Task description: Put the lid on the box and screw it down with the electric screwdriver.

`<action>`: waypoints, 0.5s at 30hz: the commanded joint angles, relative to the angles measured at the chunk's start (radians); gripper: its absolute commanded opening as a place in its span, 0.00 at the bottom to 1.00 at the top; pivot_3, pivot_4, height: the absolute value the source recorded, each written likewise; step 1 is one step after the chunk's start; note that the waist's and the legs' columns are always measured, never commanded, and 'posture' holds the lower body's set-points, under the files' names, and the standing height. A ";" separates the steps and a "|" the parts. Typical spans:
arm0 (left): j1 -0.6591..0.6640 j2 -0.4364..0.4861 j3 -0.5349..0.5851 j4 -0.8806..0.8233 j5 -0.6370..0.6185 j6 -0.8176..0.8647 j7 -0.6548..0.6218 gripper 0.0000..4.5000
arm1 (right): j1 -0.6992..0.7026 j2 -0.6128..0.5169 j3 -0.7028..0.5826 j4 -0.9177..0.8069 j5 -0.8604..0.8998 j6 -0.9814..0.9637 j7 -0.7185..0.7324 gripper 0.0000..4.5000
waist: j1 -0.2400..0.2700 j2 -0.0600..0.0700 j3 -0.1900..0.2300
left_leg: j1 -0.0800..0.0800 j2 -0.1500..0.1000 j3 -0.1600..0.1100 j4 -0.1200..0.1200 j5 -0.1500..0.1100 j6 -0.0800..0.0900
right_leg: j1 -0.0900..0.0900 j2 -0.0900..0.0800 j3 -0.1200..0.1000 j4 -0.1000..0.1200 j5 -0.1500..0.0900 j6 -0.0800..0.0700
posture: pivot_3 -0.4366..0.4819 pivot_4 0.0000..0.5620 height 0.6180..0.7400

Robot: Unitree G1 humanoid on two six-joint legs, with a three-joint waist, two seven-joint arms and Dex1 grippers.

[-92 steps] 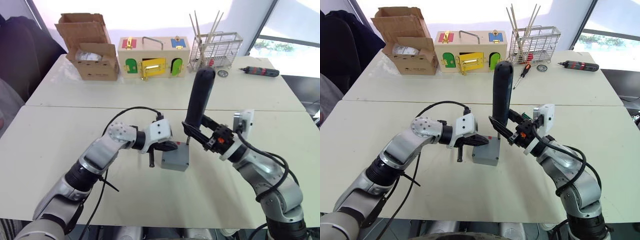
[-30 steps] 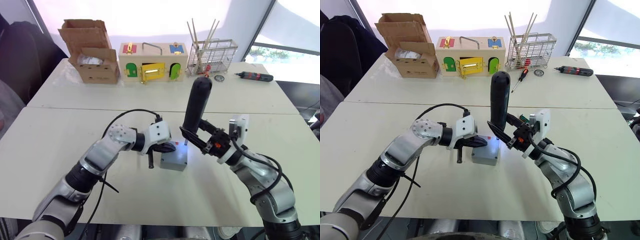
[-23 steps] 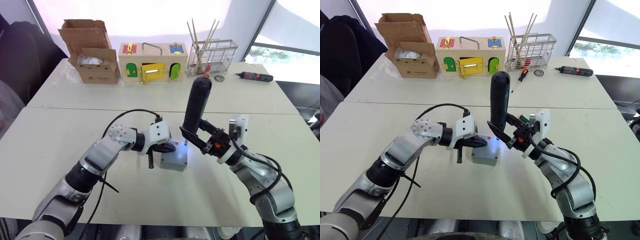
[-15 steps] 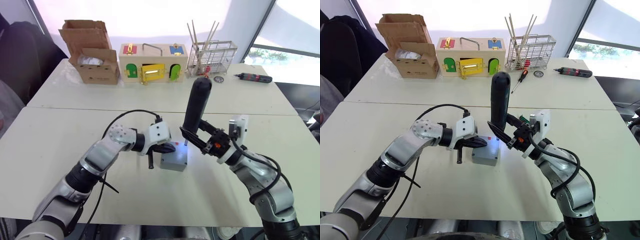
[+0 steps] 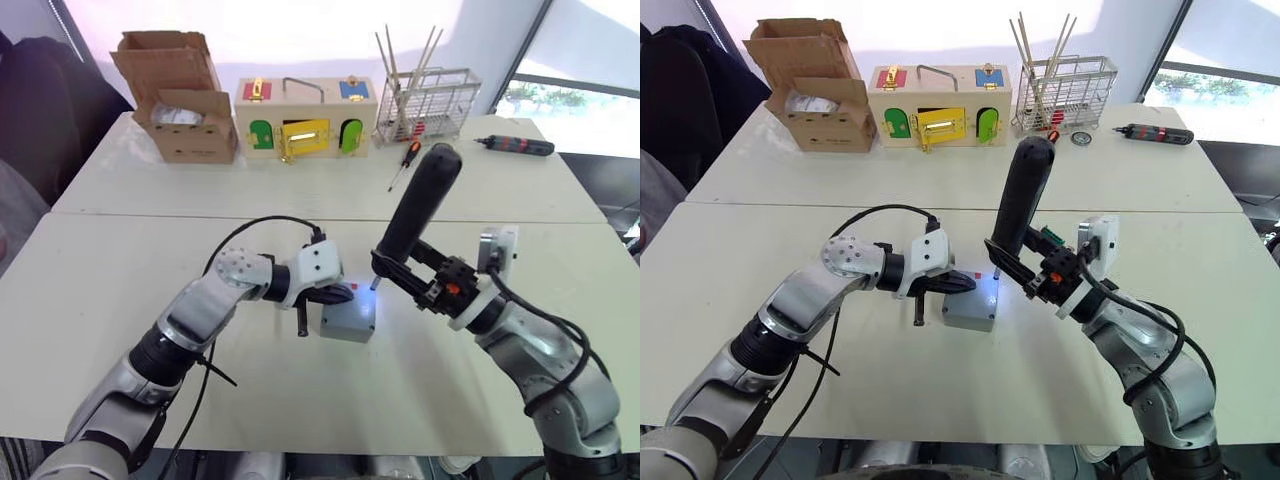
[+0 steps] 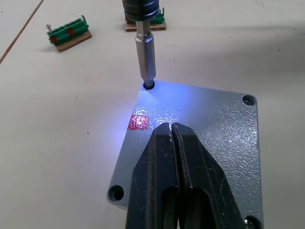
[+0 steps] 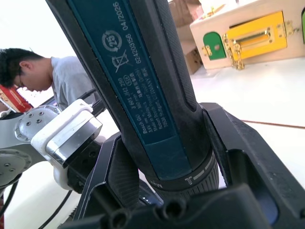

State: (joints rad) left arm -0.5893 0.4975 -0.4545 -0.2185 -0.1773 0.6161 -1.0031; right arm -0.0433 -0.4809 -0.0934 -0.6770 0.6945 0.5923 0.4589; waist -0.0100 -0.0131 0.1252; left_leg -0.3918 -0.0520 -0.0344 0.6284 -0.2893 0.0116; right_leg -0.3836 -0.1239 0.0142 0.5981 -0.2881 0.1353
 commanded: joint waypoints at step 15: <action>0.032 0.005 -0.055 0.053 0.036 0.006 -0.007 0.00 | -0.058 -0.065 -0.016 -0.090 0.216 0.162 0.010 0.41 | 0.001 0.003 0.007 | 0.000 0.000 0.000 0.002 0.000 -0.001 | 0.001 0.002 0.000 0.000 0.000 0.000 | 0.48 0.27 0.96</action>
State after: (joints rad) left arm -0.5898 0.4947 -0.4542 -0.2165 -0.1777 0.5973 -1.0104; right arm -0.1032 -0.5456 -0.1532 -0.6991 0.8188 0.7292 0.4356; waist -0.0089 -0.0102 0.1322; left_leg -0.3919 -0.0521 -0.0344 0.6303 -0.2887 0.0109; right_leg -0.3827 -0.1221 0.0137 0.5985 -0.2880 0.1358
